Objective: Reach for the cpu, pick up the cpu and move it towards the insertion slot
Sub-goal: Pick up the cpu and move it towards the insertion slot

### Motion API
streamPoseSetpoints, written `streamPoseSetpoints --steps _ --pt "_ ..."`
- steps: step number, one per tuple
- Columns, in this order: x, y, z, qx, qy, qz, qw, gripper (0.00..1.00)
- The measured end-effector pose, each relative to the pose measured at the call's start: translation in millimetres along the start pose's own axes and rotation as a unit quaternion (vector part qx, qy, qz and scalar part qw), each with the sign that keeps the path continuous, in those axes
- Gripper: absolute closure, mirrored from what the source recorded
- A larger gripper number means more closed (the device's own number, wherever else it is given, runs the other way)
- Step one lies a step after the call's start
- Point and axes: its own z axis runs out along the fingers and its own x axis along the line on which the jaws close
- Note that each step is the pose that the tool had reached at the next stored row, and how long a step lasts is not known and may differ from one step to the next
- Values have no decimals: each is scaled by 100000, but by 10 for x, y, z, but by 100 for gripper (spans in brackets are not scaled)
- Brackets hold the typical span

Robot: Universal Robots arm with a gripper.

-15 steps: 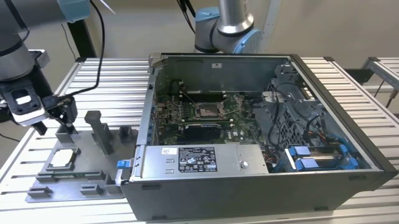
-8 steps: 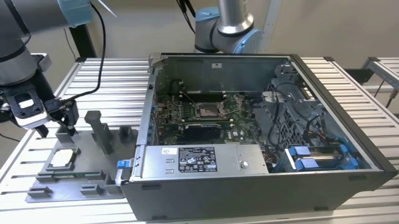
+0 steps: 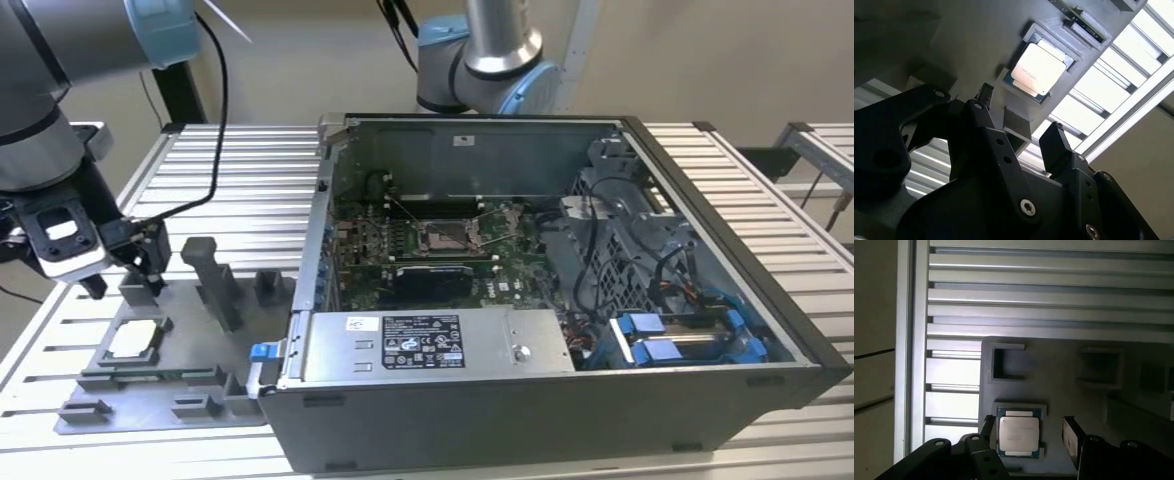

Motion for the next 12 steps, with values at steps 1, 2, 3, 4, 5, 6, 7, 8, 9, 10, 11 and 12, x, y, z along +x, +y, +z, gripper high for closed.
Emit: streamPoseSetpoints --steps 1,2,3,4,5,6,7,8,9,10,11,12 --pt "1 0 11 -3 -3 2 100000 0" --pt "1 -1 21 -2 -1 -1 100000 0" --pt "3 -1 33 -4 -1 1 100000 0" --pt "4 -2 44 -2 -1 0 100000 0" --pt "5 -2 57 -4 -5 2 100000 0" --pt "8 -3 69 -1 -2 1 100000 0" --pt "11 -4 83 0 -4 3 100000 0" --pt "16 -4 98 -1 -4 8 100000 0" --pt "18 -5 115 -5 -9 5 100000 0" --pt "20 -6 131 -4 -8 3 100000 0" --pt "22 -6 147 -4 -7 3 100000 0" --pt "23 -7 159 -3 -6 7 100000 0"
